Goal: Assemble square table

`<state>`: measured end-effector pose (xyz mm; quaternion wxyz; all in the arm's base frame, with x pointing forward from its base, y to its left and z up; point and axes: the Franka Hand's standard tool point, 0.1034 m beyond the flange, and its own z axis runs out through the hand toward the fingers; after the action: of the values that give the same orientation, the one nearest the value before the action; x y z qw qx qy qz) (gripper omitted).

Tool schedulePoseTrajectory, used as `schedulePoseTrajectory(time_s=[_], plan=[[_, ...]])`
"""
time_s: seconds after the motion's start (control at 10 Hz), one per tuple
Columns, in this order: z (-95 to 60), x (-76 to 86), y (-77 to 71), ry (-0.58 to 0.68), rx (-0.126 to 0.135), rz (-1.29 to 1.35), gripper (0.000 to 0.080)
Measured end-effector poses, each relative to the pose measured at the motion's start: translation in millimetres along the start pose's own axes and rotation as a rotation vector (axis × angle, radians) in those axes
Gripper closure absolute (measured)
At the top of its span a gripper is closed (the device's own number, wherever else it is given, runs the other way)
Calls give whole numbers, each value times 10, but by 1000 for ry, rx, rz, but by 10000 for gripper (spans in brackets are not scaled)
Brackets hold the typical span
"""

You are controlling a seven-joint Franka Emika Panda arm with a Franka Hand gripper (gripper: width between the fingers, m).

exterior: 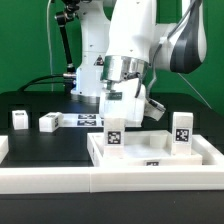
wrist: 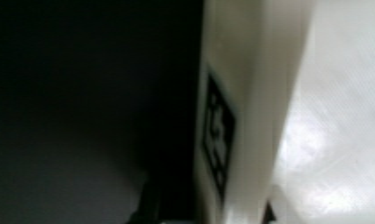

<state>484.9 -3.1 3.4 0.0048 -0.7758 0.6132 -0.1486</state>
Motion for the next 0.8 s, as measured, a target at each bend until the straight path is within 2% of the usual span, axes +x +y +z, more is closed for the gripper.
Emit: schedulePoseTrajectory(time_s=[0.2, 0.5, 0.8], plan=[[16, 117, 53, -21, -26, -182, 719], [58, 423, 63, -14, -29, -464, 727], [68, 475, 51, -8, -29, -652, 734]])
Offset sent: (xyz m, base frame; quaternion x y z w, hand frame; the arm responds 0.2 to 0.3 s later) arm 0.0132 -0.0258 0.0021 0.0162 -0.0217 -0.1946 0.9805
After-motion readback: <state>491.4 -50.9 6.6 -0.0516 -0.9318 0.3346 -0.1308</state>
